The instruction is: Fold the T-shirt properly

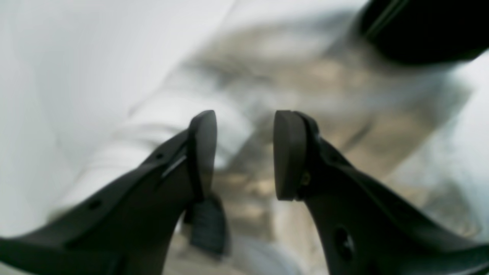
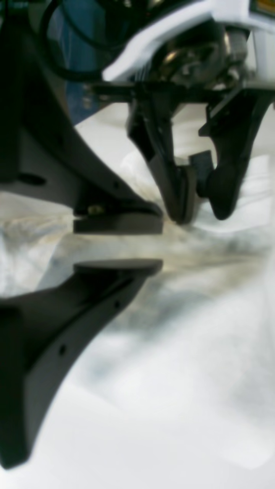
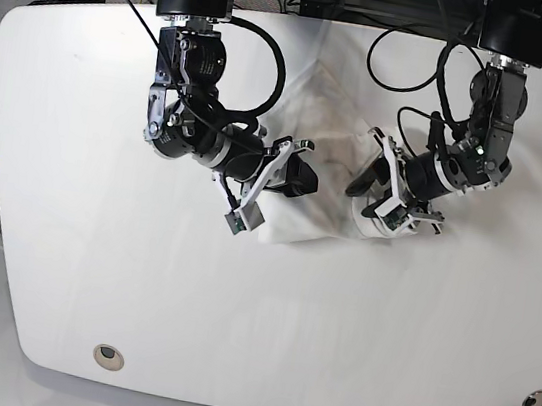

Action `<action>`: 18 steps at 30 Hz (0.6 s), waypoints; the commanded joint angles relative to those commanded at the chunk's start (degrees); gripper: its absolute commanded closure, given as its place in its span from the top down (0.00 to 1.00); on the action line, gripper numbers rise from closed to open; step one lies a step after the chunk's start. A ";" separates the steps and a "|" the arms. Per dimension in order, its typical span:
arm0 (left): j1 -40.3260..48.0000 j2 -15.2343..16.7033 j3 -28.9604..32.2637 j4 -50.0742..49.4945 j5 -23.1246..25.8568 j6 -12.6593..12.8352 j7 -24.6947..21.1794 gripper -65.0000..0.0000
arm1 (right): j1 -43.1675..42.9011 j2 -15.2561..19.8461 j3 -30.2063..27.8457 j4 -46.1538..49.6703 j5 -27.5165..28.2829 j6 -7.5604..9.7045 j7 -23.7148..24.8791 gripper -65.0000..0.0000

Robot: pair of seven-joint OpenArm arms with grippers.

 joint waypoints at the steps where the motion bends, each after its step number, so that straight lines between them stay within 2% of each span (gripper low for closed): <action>1: -1.05 0.00 0.09 -1.41 0.00 0.00 -0.09 0.35 | 0.00 0.00 0.00 0.00 -1.05 0.00 0.00 0.08; 7: -5.63 0.00 0.00 -9.93 -0.09 0.00 -0.26 0.35 | 0.00 -0.26 0.00 0.00 -8.53 0.00 0.09 0.04; 9: -6.07 -0.09 0.00 -11.43 -0.09 0.00 -1.85 0.35 | 0.00 -0.26 -0.09 0.00 -9.93 0.00 0.18 0.04; 12: -6.24 -0.18 0.09 -14.68 -0.09 0.00 -4.40 0.35 | -0.26 0.00 -0.09 -0.18 -10.73 0.00 2.29 0.04; 18: -6.33 -0.18 0.09 -14.86 -0.09 0.00 -4.48 0.35 | -0.09 0.00 -0.18 -5.36 -10.29 0.00 3.69 0.04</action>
